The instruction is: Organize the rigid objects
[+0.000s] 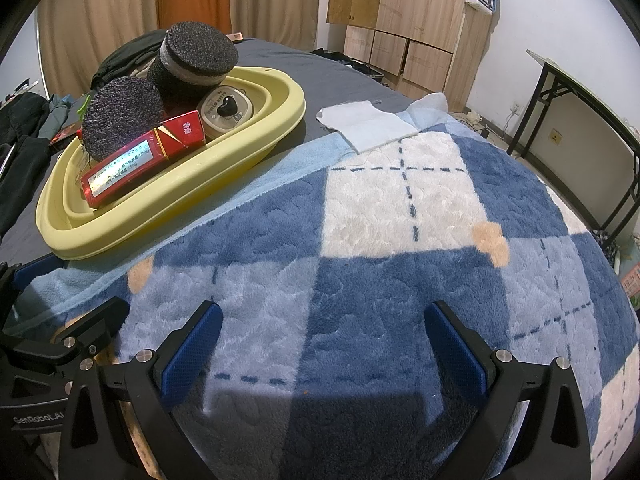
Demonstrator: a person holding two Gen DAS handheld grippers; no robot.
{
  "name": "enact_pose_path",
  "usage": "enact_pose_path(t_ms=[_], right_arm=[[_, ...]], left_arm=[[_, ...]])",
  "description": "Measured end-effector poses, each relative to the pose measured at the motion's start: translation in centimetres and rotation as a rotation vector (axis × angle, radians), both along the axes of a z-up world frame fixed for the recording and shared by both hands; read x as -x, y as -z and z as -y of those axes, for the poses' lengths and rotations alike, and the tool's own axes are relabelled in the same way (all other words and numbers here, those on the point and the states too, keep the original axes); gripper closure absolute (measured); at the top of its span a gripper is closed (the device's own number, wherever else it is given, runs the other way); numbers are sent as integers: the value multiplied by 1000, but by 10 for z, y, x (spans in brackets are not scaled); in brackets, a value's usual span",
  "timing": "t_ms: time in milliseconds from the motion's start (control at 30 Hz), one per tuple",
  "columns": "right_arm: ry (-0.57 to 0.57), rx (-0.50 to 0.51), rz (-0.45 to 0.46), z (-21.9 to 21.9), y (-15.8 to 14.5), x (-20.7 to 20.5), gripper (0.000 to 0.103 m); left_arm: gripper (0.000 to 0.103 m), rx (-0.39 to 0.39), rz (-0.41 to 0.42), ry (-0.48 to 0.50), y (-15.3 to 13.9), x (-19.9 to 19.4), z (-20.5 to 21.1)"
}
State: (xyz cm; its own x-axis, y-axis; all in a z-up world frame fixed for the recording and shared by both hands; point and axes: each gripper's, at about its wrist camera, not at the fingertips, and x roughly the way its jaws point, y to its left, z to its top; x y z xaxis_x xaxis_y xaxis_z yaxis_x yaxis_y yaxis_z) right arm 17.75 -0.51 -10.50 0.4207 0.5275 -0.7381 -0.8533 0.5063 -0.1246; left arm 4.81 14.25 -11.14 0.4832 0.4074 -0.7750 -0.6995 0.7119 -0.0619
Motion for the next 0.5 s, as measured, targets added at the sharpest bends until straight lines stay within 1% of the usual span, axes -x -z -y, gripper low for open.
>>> enact_pose_path(t_ms=[500], right_arm=[[0,0,0,1,0,0,0]], left_arm=[[0,0,0,0,0,0,0]])
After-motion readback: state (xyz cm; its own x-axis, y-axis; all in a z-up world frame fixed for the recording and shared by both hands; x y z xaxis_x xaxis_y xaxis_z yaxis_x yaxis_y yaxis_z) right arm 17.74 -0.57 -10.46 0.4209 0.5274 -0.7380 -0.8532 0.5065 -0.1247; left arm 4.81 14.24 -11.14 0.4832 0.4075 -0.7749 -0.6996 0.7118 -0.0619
